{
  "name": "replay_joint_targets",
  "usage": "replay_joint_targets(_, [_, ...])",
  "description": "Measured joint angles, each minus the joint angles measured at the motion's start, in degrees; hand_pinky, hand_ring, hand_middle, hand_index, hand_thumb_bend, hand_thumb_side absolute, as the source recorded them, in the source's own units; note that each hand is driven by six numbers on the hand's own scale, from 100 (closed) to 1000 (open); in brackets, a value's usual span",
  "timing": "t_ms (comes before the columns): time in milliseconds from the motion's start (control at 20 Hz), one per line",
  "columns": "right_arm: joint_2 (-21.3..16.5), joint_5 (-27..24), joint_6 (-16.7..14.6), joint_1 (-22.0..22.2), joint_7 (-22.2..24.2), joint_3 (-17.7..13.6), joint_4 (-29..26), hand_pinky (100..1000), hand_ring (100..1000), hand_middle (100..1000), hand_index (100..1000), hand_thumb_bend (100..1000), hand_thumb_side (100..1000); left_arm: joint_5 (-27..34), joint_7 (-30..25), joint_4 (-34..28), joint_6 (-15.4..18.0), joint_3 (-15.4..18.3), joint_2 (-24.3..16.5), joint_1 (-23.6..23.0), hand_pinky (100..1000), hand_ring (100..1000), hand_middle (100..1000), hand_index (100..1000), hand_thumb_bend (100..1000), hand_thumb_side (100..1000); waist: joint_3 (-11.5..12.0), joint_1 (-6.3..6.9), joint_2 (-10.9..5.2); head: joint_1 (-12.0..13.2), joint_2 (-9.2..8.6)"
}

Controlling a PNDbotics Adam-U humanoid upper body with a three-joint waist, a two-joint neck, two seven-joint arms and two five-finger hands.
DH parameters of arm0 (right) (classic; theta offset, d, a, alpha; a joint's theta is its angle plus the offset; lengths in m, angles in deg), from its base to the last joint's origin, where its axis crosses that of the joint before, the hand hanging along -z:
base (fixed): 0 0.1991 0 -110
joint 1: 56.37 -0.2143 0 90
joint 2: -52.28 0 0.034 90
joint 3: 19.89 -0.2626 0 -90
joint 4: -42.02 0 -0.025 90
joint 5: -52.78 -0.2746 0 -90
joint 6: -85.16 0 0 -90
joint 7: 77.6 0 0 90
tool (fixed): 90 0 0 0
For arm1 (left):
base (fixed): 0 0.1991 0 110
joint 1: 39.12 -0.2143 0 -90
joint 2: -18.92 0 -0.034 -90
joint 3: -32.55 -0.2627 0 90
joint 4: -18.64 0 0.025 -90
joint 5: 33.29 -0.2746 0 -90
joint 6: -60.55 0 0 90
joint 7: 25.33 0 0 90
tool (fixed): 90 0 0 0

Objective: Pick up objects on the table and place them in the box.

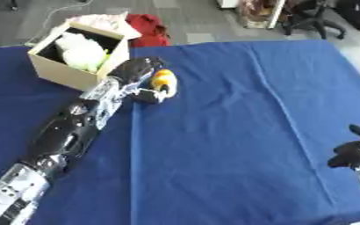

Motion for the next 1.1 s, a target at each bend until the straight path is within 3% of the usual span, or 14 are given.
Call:
replay_joint_targets(250, [0.02,0.00,-0.04,-0.12,0.04,0.00,0.00,604,565,587,910,100,429,-0.92,-6.21,0.13,0.76,0.53,0.01,0.27,810,739,801,906,179,543,0.01,0.00,0.00,-0.03,0.00])
replay_joint_targets(450, [0.02,0.00,-0.07,-0.13,0.07,0.00,0.00,604,564,587,909,100,429,-1.62,-6.64,0.07,0.12,0.77,0.16,0.37,754,606,655,816,218,220,0.06,0.00,0.00,-0.06,0.00])
replay_joint_targets(500, [0.02,0.00,-0.07,-0.13,0.08,0.00,0.00,604,564,586,909,100,429,-1.71,-6.25,-0.03,-0.25,0.81,0.29,0.40,744,585,624,796,218,191,0.07,0.00,0.00,-0.07,0.00])
replay_joint_targets(750, [0.02,0.00,-0.07,-0.13,0.08,0.00,0.00,604,564,586,909,100,429,-2.17,-1.41,-0.36,-2.58,0.90,0.53,0.04,657,424,406,614,100,184,0.14,0.00,0.00,-0.12,0.00])
replay_joint_targets(1050, [0.02,0.00,-0.08,-0.13,0.07,-0.01,0.00,605,563,586,909,100,428,0.11,7.69,-0.43,-5.33,0.90,0.51,-0.61,595,327,274,507,100,194,0.48,0.00,0.00,-0.24,0.01])
replay_joint_targets(1100, [0.02,0.00,-0.08,-0.13,0.07,-0.01,0.00,605,563,586,909,100,426,1.07,8.99,-0.71,-5.72,0.90,0.49,-0.65,588,316,261,496,100,232,0.54,0.00,0.00,-0.28,0.01])
